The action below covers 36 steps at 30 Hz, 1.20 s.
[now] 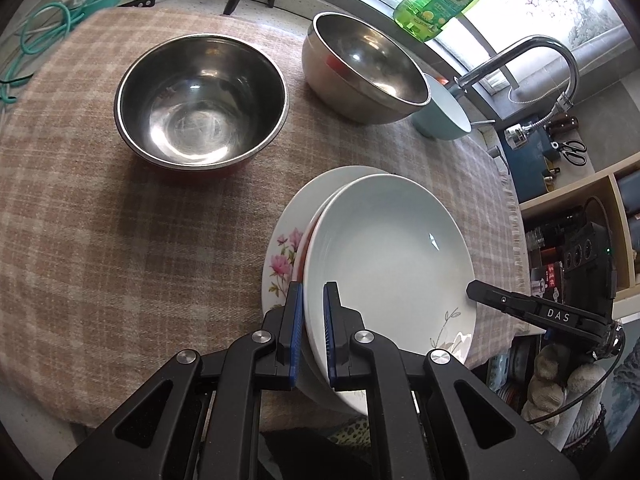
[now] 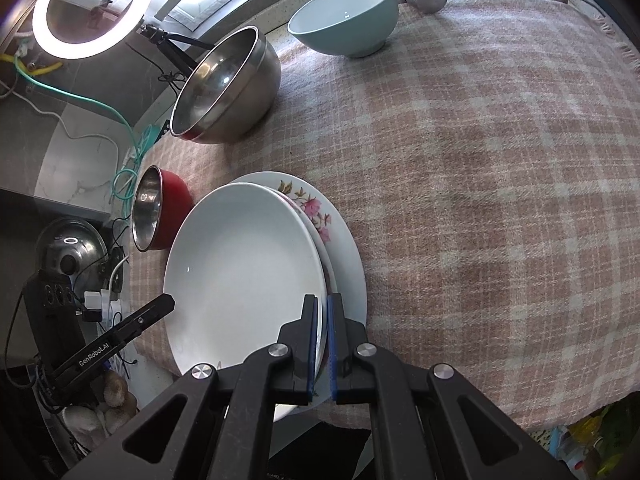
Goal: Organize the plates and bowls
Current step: 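Lower the white oval plate onto the floral plate stack with both grippers, then open both grippers and release the white oval plate's rim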
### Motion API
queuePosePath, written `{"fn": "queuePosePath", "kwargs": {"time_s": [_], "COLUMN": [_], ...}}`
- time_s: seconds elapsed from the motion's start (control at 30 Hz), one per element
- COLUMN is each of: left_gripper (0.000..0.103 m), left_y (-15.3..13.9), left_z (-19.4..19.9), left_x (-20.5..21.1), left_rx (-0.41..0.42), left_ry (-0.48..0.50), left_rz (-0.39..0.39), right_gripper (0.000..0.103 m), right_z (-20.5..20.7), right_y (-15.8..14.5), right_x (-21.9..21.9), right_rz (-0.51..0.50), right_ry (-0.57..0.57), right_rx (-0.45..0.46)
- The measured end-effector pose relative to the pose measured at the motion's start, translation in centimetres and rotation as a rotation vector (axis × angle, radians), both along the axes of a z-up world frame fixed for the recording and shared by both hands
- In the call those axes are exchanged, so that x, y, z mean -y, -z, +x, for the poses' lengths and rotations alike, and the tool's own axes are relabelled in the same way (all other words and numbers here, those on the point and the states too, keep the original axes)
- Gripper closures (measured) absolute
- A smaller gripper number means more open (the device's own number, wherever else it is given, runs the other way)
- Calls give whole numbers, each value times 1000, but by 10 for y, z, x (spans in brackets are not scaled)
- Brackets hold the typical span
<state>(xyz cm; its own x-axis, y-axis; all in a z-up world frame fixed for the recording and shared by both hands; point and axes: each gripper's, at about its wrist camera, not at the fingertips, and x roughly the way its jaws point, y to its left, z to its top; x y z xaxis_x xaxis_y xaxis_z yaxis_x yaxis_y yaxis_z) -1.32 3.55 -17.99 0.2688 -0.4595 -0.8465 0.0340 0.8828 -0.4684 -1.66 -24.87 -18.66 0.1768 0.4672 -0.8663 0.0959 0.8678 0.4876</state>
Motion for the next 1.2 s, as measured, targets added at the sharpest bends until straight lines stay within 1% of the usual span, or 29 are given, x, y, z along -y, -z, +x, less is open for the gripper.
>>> {"fn": "queuePosePath", "kwargs": {"time_s": [0.3, 0.5, 0.63, 1.03, 1.2], "left_gripper": [96, 96, 96, 96, 92], "left_y": [-1, -2, -2, -2, -2], "left_z": [0, 1, 2, 3, 3], "left_x": [2, 4, 3, 1, 2], "left_rx": [7, 14, 15, 7, 5], "left_ry": [15, 23, 23, 36, 39], "left_rz": [11, 26, 33, 24, 20], "right_gripper": [97, 97, 96, 96, 96], "right_z": [1, 0, 2, 4, 5], "right_y": [0, 2, 2, 3, 3], "right_x": [1, -5, -6, -9, -8], "right_rz": [1, -18, -15, -31, -22], "right_ry": [0, -11, 4, -11, -14], "right_rx": [3, 4, 2, -1, -6]}}
